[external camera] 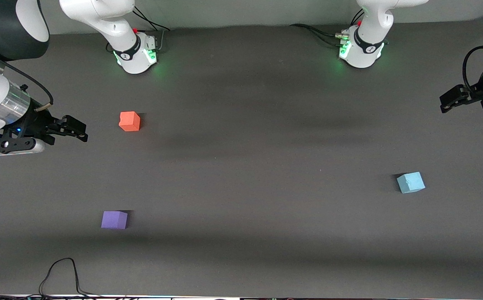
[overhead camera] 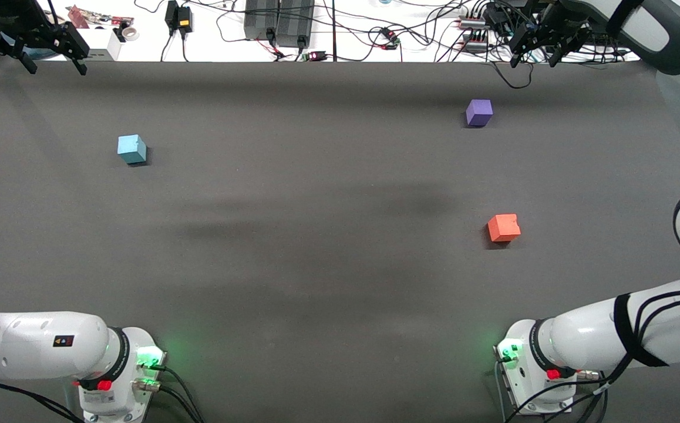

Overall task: Place blue block between orange and purple blocks
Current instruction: 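Move the left gripper down toward the light blue block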

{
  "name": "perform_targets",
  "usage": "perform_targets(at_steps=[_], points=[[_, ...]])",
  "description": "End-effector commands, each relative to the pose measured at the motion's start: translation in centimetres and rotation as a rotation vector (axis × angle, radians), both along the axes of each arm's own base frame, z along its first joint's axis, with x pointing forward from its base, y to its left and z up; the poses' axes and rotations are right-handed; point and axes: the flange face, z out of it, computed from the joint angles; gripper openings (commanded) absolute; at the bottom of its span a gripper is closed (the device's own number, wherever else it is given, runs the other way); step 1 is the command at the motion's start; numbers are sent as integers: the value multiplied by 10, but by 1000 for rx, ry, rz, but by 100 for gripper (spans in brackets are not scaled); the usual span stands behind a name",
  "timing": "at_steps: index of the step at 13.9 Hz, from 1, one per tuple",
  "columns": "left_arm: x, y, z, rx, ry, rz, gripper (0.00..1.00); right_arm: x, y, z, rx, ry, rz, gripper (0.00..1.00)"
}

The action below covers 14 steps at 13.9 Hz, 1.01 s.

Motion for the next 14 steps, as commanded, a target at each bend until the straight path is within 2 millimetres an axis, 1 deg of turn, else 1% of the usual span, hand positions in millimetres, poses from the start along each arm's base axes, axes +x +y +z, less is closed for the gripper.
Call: perform_targets(at_steps=[1, 2, 5, 7, 8, 9, 10, 11, 12, 14], points=[[1, -3, 5, -31, 34, -65, 100, 3, 0, 2, -3, -11, -9, 100], [1, -5, 5, -43, 36, -64, 100, 2, 0, 2, -3, -9, -8, 100], [8, -3, 2, -44, 24, -16, 100, 2, 0, 2, -3, -9, -8, 100], [14, 11, 0, -32, 23, -24, 100, 2, 0, 2, -3, -9, -8, 100], [30, 32, -4, -34, 35, -60, 100, 2, 0, 2, -3, -9, -8, 100], [42, 44, -17, -40, 60, -54, 100, 2, 0, 2, -3, -9, -8, 100], [49, 57, -28, -46, 61, -36, 100, 3, 0, 1, -4, -8, -8, 100], [57, 81, -48, -68, 72, 6, 100, 2, 0, 0, -4, -5, -8, 100], [66, 94, -68, -96, 71, 23, 100, 2, -1, -1, -3, -3, -10, 100], [78, 94, -103, -117, 103, 37, 100, 3, -2, -2, -1, -1, -15, 100]])
